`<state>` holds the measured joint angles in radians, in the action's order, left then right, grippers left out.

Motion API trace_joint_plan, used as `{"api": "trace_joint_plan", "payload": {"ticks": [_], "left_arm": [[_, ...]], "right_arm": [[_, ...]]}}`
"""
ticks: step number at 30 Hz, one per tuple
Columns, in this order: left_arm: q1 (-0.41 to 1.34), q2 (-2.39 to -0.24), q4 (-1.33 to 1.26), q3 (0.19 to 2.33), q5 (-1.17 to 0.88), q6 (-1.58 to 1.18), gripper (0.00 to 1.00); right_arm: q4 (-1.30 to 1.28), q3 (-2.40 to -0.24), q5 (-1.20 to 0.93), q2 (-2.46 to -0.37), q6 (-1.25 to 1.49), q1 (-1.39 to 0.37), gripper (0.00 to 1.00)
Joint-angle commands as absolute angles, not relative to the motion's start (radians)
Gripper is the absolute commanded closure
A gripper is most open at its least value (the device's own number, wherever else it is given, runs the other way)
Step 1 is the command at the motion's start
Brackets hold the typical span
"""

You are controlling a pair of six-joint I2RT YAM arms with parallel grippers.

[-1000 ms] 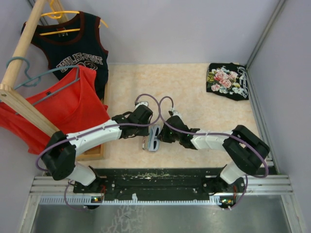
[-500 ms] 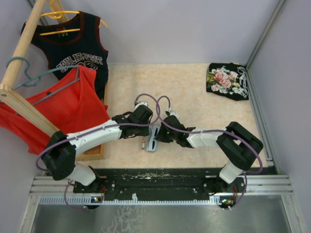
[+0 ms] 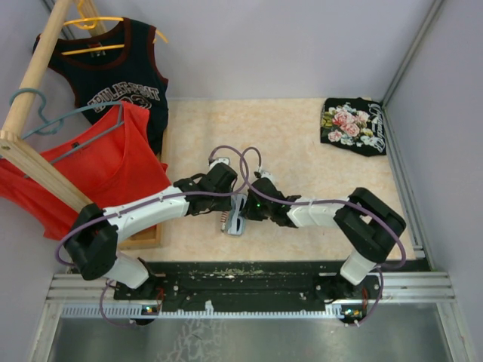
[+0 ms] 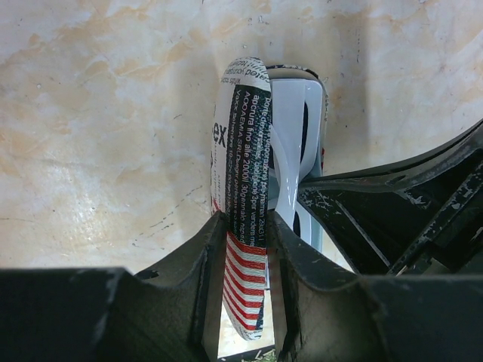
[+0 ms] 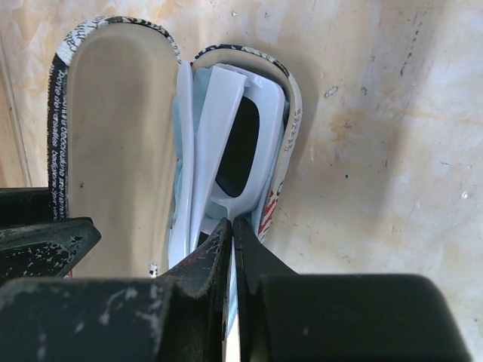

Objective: Organize the sunglasses
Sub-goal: Place the sunglasses in the sunglasses case.

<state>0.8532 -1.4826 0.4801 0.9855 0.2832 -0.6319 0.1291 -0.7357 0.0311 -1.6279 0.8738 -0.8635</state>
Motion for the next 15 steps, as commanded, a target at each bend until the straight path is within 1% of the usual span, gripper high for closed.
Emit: {"api": "trace_joint_plan", "payload": {"ticks": [1, 6, 15], "left_arm": [[0.859, -1.451, 0.491, 1.005, 0.285, -0.632, 0.66], [0.86, -1.448, 0.495, 1.005, 0.289, -0.631, 0.66], [0.86, -1.447, 0.499, 1.005, 0.302, -0.628, 0.66]], "right_arm": [[0.094, -0.793, 0.062, -1.66, 0.836, -0.886, 0.95], [0.098, -0.801, 0.053, -1.664, 0.824, -0.888, 0.95], [0.186, -0.755, 0.001, -1.516, 0.824, -0.887, 0.93]]}}
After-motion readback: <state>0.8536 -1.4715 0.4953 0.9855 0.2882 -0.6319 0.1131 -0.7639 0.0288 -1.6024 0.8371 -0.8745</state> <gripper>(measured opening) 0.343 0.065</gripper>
